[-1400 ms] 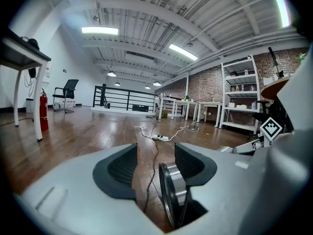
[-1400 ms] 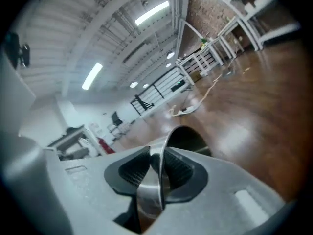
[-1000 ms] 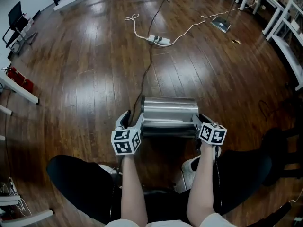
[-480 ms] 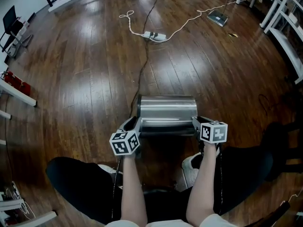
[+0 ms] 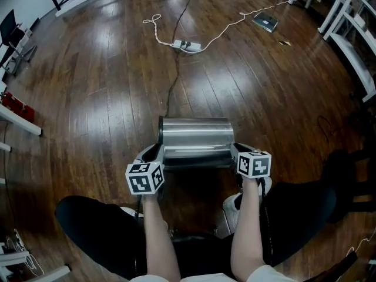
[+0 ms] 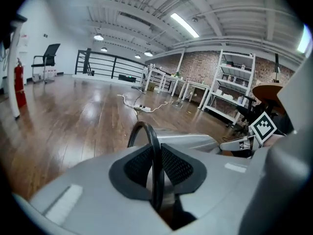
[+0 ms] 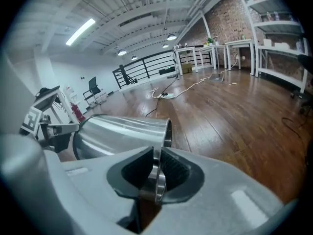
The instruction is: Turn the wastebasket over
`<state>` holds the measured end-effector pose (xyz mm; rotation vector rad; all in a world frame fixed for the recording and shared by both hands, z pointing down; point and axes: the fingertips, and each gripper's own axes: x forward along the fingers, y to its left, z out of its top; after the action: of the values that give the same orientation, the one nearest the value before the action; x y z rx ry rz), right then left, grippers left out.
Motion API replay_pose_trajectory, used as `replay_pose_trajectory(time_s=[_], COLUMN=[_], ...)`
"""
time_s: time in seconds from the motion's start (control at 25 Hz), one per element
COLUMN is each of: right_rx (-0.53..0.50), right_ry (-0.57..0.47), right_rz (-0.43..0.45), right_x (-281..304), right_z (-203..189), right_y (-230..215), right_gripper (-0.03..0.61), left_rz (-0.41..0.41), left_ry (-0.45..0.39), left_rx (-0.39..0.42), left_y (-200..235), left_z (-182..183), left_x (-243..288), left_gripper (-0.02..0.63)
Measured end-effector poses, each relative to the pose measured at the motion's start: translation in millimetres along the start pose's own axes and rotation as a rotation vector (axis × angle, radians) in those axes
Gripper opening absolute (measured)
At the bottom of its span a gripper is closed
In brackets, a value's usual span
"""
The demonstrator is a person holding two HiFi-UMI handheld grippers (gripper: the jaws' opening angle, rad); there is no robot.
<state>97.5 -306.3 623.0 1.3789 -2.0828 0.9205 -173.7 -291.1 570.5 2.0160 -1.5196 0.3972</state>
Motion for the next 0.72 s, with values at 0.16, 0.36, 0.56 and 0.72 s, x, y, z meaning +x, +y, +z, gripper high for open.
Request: replay_pose_trajectory(time_s=[0.16,0.36,0.56,0.72], right_rx=[0.094,0.364,0.55,0.603], right_ry=[0.005,0.059,0.027,-0.112], right_rz=[0.093,0.263,0.114,0.008], right_x=[22.2,80.3,83.4,56.3], right_z=[-17.0,-75.4,-112.2,-82.4], right_y=[19.1,67.2,41.0,-11.1], right_gripper=[0.037,0.0,0.038,0.041], left_rz=[0.02,-0.023,-0.11,-0.14], left_ry=[-0.055,-0.028,0.088,0.137], left_rx=[0.189,0.584,0.961,1.116], left_y=[-13.7,-71.3,-148.4,-172.4], left_z=[49.3,66.6,15.2,-47.2], left_x=[-24.9,-14.9,17.1,28.4], left_gripper=[0.071,0.069,0.071,0.072])
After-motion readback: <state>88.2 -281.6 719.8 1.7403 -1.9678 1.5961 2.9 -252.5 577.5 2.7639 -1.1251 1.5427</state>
